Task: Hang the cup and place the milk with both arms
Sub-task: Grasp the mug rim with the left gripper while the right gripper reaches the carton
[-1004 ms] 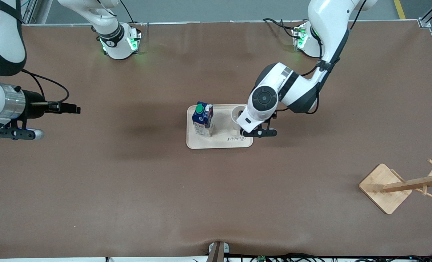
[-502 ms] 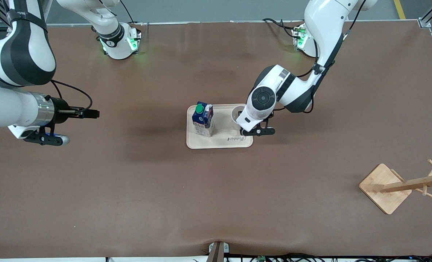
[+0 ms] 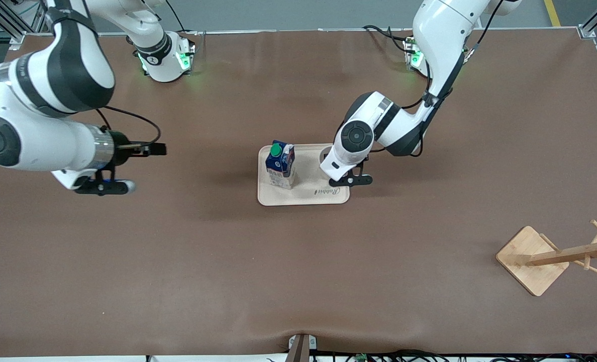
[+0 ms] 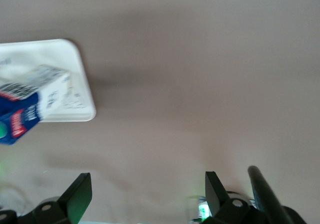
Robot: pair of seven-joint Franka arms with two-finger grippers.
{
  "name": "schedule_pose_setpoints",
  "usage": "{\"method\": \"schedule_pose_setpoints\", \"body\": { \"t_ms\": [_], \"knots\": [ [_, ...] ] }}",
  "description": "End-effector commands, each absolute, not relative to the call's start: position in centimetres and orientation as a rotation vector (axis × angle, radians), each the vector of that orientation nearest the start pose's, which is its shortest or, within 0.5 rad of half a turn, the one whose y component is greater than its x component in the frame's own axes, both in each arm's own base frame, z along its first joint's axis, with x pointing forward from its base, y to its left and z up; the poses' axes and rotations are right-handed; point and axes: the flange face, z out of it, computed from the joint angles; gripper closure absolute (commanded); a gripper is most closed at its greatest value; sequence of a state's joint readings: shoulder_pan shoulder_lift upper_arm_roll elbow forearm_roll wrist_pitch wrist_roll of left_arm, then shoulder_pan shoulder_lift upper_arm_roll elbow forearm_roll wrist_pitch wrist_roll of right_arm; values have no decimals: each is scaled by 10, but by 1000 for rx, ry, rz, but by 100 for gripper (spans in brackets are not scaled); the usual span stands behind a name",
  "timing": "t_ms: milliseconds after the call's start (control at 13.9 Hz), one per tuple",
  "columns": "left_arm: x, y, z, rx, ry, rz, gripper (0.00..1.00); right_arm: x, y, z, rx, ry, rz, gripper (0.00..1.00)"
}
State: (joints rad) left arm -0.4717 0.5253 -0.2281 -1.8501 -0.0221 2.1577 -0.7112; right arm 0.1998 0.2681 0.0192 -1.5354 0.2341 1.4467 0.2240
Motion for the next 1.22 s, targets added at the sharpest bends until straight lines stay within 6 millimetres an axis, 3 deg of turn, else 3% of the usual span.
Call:
{"method": "schedule_pose_setpoints", "body": {
  "t_ms": [0,215,358,573,789,1147],
  "knots": [
    [479,-398,231,-3099,-100,374,100,582,182,471,-2884,13,602,0],
    [486,-400,245,-3104,-111,316,100,572,221,467,-2921,159,621,0],
    [521,-385,274,-3130,-147,220,100,567,242,459,-2932,184,594,0],
    [549,-372,319,-3168,-194,135,100,567,272,443,-2936,182,498,0],
    [589,-324,348,-3174,-170,134,100,559,320,429,-2942,341,438,0],
    [637,-236,384,-3162,-119,73,100,536,370,409,-2956,491,460,0]
  ]
}}
